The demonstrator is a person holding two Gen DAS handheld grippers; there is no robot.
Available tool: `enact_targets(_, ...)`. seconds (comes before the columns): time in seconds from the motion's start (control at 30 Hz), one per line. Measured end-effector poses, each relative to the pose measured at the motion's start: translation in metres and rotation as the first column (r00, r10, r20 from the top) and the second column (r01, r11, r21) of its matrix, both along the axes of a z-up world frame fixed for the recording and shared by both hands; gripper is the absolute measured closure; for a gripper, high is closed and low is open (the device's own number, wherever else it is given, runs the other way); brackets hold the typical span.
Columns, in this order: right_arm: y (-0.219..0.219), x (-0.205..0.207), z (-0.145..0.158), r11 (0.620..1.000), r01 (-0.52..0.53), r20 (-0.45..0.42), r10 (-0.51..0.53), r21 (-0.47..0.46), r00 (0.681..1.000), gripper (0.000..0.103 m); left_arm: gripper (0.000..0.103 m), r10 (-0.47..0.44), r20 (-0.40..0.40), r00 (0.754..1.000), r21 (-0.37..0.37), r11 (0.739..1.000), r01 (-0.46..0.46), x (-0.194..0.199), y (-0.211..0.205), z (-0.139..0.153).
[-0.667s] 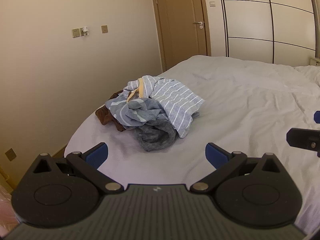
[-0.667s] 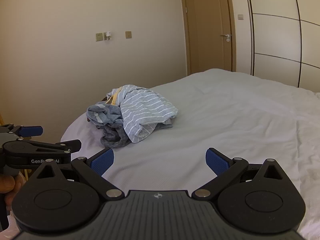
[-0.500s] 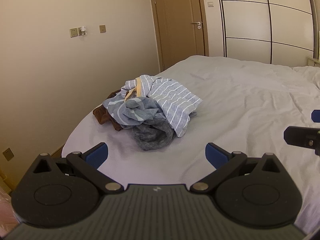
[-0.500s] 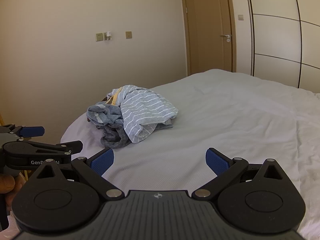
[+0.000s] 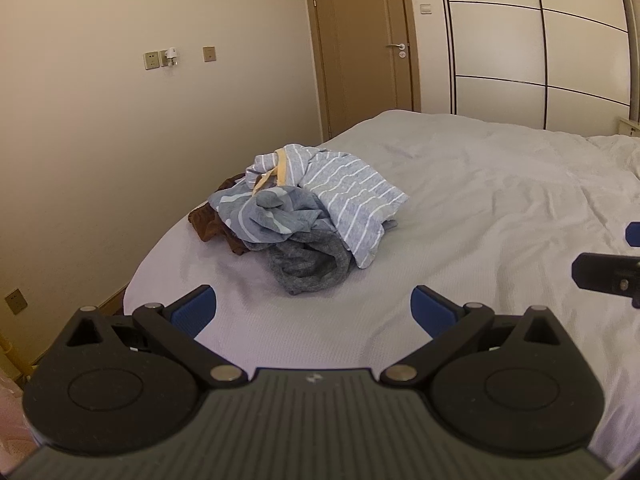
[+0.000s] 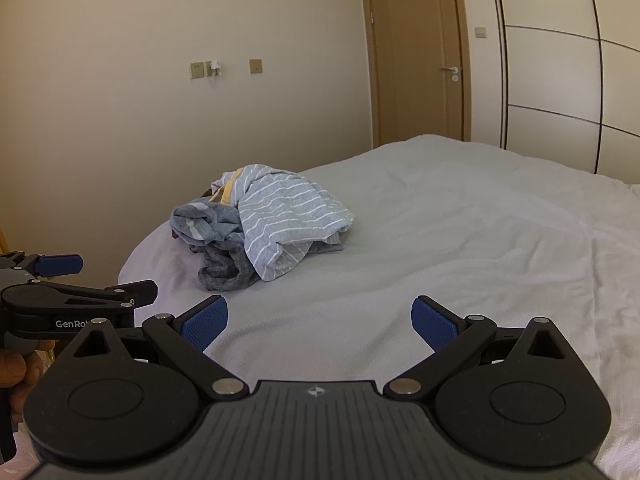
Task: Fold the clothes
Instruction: 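Approach the crumpled clothes pile with both open grippers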
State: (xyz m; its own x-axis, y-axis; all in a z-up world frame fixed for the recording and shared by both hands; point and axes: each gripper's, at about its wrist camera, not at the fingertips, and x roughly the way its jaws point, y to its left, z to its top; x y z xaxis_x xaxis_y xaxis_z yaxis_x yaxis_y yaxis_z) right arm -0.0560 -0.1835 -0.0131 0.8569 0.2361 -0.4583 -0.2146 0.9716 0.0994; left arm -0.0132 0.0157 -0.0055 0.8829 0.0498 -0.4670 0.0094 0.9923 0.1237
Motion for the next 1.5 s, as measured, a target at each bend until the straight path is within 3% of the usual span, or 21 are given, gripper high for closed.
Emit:
enact_targets(0.97,0.011,0.008,-0.006,1.000,0.020,-0.002,-0.020,-0.011,1.000,0.002,0.001,-0.010,-0.007,1.000,0.006,1.000,0.010,-0.005,0.015,-0.004)
enact_targets(1.5,0.008,0.026,-0.005,0.996,0.088,0.034,-0.088,0.016,0.996,0.002,0.001,-0.065,-0.013,0.998,0.015,0.998,0.066,0.023,0.020,-0.002)
